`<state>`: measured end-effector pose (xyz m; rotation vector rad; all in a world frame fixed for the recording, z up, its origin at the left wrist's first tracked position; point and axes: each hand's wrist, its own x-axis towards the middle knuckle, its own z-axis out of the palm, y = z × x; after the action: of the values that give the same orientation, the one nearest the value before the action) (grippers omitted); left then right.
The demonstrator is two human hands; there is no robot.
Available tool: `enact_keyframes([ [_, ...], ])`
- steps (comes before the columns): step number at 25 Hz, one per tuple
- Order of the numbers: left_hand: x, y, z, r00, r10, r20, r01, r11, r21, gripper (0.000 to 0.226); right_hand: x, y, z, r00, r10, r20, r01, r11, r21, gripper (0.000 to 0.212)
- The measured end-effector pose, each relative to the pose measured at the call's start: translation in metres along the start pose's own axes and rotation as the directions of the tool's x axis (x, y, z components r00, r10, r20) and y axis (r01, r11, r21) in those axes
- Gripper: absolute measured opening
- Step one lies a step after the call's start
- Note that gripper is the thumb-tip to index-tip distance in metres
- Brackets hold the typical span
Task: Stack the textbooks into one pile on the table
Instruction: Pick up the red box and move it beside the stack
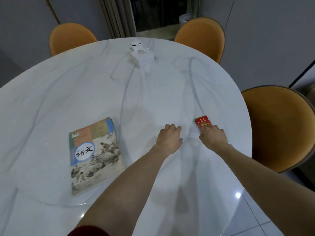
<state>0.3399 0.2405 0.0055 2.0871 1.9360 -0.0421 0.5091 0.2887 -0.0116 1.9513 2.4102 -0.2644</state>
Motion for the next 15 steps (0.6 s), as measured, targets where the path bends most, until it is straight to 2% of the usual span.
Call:
enact_keyframes([
  [4, 0.053, 0.038, 0.015, 0.997, 0.077, 0.026, -0.076, 0.997, -0.031, 0.054, 0.031, 0.041, 0.010, 0.998, 0.052, 0.037, -0.052, 0.998, -0.019, 0.030],
  [7, 0.091, 0.057, 0.027, 0.993, 0.113, 0.018, -0.113, 0.993, -0.024, 0.064, 0.050, 0.060, 0.020, 0.994, 0.096, 0.047, -0.099, 0.994, 0.045, 0.031],
  [11, 0.134, 0.072, 0.044, 0.994, 0.105, 0.042, -0.105, 0.994, -0.018, 0.083, 0.074, 0.075, 0.025, 0.987, 0.124, 0.106, -0.136, 0.984, 0.116, 0.037],
  [15, 0.150, 0.077, 0.064, 0.991, 0.052, 0.125, -0.065, 0.992, 0.104, 0.095, 0.085, 0.076, 0.031, 0.971, 0.134, 0.197, -0.188, 0.938, 0.290, 0.038],
])
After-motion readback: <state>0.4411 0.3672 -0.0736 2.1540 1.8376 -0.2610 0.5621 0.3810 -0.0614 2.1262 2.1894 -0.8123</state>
